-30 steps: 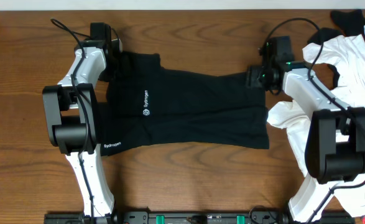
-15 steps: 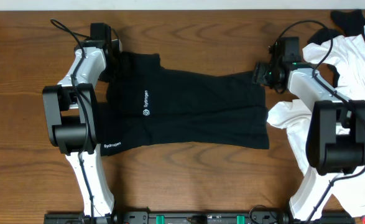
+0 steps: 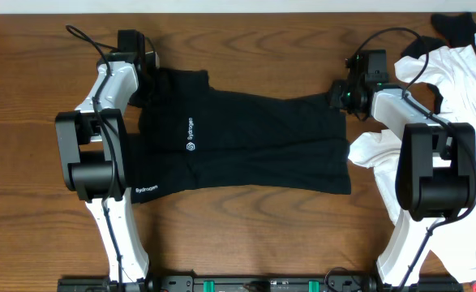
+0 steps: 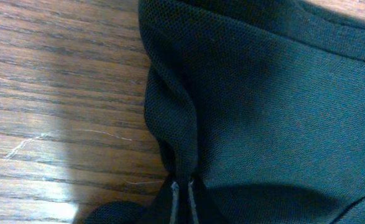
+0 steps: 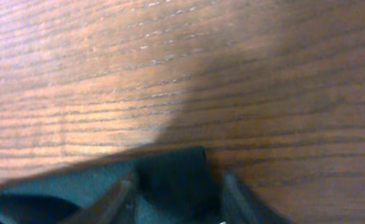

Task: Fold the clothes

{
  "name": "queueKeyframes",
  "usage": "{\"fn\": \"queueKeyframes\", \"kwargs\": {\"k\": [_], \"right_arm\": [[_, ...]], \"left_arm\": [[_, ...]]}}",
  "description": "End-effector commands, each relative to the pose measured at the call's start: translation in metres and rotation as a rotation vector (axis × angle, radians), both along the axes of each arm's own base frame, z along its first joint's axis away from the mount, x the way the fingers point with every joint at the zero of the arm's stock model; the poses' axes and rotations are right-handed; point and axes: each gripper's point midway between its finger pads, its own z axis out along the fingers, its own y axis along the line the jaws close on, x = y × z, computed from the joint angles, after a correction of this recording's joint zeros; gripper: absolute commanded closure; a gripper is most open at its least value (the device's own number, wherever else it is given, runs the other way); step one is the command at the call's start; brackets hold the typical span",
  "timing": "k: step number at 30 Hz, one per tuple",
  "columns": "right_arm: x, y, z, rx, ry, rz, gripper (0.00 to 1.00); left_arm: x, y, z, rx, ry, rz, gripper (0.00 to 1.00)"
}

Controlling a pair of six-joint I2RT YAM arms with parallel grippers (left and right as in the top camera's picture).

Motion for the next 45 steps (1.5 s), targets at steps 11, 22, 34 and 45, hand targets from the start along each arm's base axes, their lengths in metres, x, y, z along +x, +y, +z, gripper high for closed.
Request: {"fn": "queueKeyframes", "kwargs": {"k": [11, 22, 34, 45], "right_arm": [[-0.018, 0.004, -0.030, 0.015, 0.097, 0.000, 0.99], [-0.015, -0.007, 0.030, 0.019, 0.015, -0.024, 0.99], [-0.038, -0.028, 0.069, 0.015, 0.038, -0.070, 0.99], [-0.081, -0.032, 0.055, 0.039, 0.221, -0.053, 0.99]], "left_arm": [[0.000, 0.008, 0.009, 0.023, -0.009, 0.014, 0.94], [0.002, 0.023, 0.064, 0.028, -0.101, 0.047, 0.94], [-0.035, 0.029, 0.074, 0.018, 0.018, 0.075, 0.94], [-0.071, 0.038, 0.070, -0.038, 0.160, 0.114, 0.94]]}}
